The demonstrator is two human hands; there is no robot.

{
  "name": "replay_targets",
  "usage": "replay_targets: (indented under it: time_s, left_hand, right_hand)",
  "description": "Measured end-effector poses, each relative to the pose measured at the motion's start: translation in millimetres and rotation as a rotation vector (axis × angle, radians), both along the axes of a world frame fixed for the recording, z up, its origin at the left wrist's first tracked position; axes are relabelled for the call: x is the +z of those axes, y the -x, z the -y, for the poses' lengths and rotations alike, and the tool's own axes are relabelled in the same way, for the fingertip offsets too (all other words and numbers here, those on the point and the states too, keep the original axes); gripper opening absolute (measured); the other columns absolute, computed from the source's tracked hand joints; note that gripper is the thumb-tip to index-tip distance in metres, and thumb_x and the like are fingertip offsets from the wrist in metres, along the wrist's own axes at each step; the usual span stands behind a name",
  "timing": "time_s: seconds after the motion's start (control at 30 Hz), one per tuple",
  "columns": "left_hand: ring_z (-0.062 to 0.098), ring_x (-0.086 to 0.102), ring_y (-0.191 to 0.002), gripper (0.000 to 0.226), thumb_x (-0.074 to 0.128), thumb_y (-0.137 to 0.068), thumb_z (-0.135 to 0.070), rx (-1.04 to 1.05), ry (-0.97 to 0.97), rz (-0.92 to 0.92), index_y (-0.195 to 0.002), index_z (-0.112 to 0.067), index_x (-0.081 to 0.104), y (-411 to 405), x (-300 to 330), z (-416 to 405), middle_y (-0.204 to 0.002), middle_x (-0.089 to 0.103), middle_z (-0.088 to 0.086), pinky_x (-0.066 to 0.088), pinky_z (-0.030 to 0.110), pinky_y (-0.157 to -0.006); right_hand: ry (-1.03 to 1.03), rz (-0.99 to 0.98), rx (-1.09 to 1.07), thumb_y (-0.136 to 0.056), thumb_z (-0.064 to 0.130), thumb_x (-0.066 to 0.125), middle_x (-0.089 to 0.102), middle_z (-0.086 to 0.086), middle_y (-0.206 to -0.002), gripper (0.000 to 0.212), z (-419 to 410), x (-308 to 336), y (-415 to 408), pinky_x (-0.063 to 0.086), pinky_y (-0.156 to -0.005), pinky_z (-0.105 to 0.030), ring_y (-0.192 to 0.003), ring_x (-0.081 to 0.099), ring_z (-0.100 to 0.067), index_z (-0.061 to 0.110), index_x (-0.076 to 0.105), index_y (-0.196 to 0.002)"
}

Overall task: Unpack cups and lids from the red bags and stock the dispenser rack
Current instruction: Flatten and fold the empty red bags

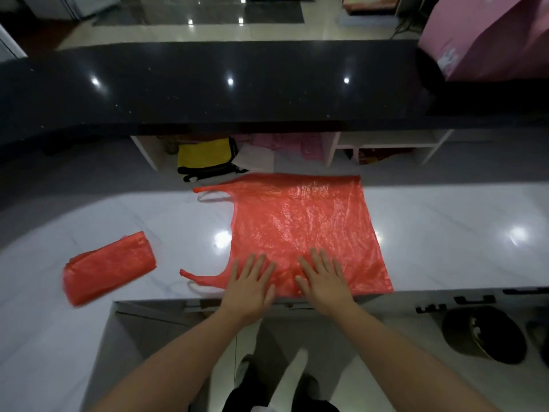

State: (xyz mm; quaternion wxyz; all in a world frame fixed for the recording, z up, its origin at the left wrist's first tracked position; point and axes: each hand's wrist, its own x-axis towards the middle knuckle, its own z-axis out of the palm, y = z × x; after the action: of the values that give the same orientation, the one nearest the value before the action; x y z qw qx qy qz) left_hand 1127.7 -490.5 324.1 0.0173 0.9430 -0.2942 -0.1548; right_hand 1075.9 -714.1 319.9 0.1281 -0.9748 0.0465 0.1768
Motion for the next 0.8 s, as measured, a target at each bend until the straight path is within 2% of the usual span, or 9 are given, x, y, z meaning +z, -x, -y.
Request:
replay_targets:
  time_s: [0.07, 0.2, 0.27, 0.37, 0.5, 0.57, 0.67, 0.73, 0.8]
  left_hand:
    - [0.021, -0.017, -0.153, 0.064, -0.004, -0.099, -0.061, 0.089, 0.04, -0.017, -0.16, -0.04, -0.001, 2, -11, 12, -0.169, -0.004, -0.001, -0.021, 0.049, -0.119]
    - [0.022, -0.02, -0.153, 0.058, -0.003, -0.102, -0.06, 0.107, 0.078, 0.0, -0.157, -0.045, -0.013, -3, -40, 1, -0.168, -0.014, -0.003, -0.011, 0.051, -0.123]
    - [0.022, -0.011, -0.156, 0.057, 0.006, -0.105, -0.056, 0.107, 0.109, 0.045, -0.159, -0.042, -0.005, -10, -49, -16, -0.169, -0.008, -0.002, -0.003, 0.051, -0.125]
    - [0.02, -0.007, -0.156, 0.057, 0.008, -0.105, -0.054, 0.125, 0.114, 0.097, -0.16, -0.04, 0.002, -23, -54, -44, -0.17, -0.003, -0.002, 0.002, 0.049, -0.125]
    - [0.021, -0.01, -0.156, 0.059, -0.005, -0.103, -0.055, 0.091, 0.105, 0.052, -0.16, -0.039, -0.006, -33, -48, -71, -0.169, -0.006, 0.0, 0.003, 0.051, -0.126]
    - [0.02, -0.017, -0.154, 0.062, -0.009, -0.1, -0.059, 0.096, 0.075, 0.023, -0.158, -0.038, -0.013, -34, -45, -71, -0.169, -0.012, 0.0, -0.004, 0.051, -0.125]
    - [0.02, -0.018, -0.154, 0.073, 0.01, -0.1, -0.07, 0.09, 0.045, 0.024, -0.161, -0.032, -0.006, -27, -36, -59, -0.168, -0.014, 0.0, -0.01, 0.052, -0.124]
    - [0.02, -0.01, -0.156, 0.083, 0.026, -0.097, -0.074, -0.065, 0.035, 0.039, -0.162, -0.028, 0.005, -16, -34, -45, -0.169, -0.002, 0.001, -0.005, 0.052, -0.124]
    - [0.02, -0.013, -0.155, 0.089, 0.037, -0.093, -0.073, -0.211, 0.008, 0.037, -0.162, -0.029, 0.001, -4, -40, -32, -0.17, 0.002, 0.0, -0.004, 0.05, -0.124]
  right_hand:
    - [-0.009, -0.003, 0.001, -0.096, 0.069, -0.001, -0.021, 0.005, -0.166, 0.066, -11, -11, -7, -0.011, -0.124, -0.048, -0.15, -0.028, -0.017, 0.045, -0.005, -0.157]
    - [0.037, 0.028, 0.009, -0.096, 0.07, -0.002, -0.028, 0.009, -0.164, 0.061, -1, -37, -4, -0.018, -0.121, -0.046, -0.148, -0.034, -0.016, 0.051, -0.016, -0.153]
    - [0.089, 0.082, -0.003, -0.097, 0.07, -0.002, -0.024, 0.009, -0.165, 0.062, 15, -47, 0, -0.018, -0.121, -0.045, -0.15, -0.03, -0.015, 0.051, -0.014, -0.154]
    - [0.128, 0.131, -0.063, -0.1, 0.069, 0.008, -0.015, 0.006, -0.168, 0.063, 40, -53, 6, -0.011, -0.123, -0.046, -0.154, -0.018, -0.019, 0.047, -0.001, -0.158]
    - [0.152, 0.111, -0.1, -0.098, 0.07, 0.008, -0.016, 0.006, -0.168, 0.064, 56, -50, 11, -0.012, -0.123, -0.044, -0.154, -0.019, -0.018, 0.047, -0.004, -0.158]
    - [0.125, 0.093, -0.103, -0.096, 0.072, 0.002, -0.021, 0.007, -0.167, 0.066, 57, -45, 10, -0.016, -0.122, -0.043, -0.152, -0.025, -0.016, 0.048, -0.008, -0.157]
    - [0.067, 0.075, -0.034, -0.093, 0.079, 0.002, -0.023, 0.007, -0.166, 0.073, 56, -37, 20, -0.014, -0.123, -0.045, -0.151, -0.026, -0.016, 0.046, -0.012, -0.156]
    - [0.095, 0.066, 0.064, -0.092, 0.082, 0.015, -0.022, 0.005, -0.166, 0.083, 58, -34, 36, -0.01, -0.124, -0.048, -0.153, -0.022, -0.018, 0.04, -0.012, -0.158]
    - [0.151, 0.026, 0.148, -0.089, 0.079, 0.032, -0.026, 0.001, -0.165, 0.094, 65, -33, 51, -0.01, -0.124, -0.048, -0.153, -0.021, -0.023, 0.036, -0.016, -0.157]
